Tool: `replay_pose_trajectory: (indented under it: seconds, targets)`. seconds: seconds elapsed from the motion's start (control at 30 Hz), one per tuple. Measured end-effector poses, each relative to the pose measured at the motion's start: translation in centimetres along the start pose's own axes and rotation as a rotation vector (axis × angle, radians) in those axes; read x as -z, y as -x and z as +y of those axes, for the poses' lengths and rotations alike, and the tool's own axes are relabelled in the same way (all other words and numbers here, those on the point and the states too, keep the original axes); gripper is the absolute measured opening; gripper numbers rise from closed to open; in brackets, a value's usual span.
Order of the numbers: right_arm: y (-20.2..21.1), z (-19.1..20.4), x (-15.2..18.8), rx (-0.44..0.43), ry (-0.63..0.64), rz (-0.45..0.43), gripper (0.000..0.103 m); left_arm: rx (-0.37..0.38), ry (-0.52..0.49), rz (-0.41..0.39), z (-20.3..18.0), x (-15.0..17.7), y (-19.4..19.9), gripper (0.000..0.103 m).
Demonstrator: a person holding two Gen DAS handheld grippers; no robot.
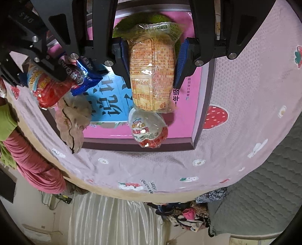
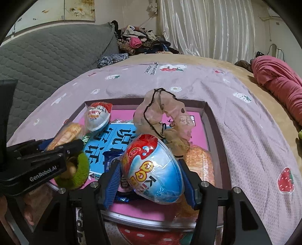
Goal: Organize objects
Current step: 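Lower the biscuit pack with the left tool while the right tool lowers the egg into the tray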
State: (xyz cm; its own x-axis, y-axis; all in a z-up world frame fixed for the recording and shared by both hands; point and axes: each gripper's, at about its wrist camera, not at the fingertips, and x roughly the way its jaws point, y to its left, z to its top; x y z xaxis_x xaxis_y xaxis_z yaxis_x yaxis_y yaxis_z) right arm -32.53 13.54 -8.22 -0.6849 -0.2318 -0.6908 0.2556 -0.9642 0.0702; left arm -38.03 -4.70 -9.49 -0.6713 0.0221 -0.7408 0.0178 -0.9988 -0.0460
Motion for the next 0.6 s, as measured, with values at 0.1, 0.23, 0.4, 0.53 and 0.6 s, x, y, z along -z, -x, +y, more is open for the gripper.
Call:
replay_pose_trajectory:
  seconds: [0.1,0.23,0.4,0.53,0.6]
  targets:
    - [0.0,0.1,0.0,0.004,0.004,0.002,0.059,0.000,-0.004,-0.001,0.0,0.1,0.0,0.044]
    - [-0.1,0.0,-0.1,0.002,0.003,0.010,0.059,-0.011,-0.001,-0.004,0.2,0.2,0.1,0.044]
    - [0.1,0.1,-0.2,0.008,0.003,0.004,0.070,-0.027,-0.005,-0.009,0.2,0.3,0.5,0.059]
    - [0.4,0.1,-0.4,0.011,0.003,-0.004,0.073,-0.021,-0.002,-0.023,0.2,0.2,1.2,0.064]
    - [0.5,0.1,-0.4,0.009,0.000,-0.005,0.073,-0.026,-0.003,-0.029,0.2,0.2,1.6,0.064]
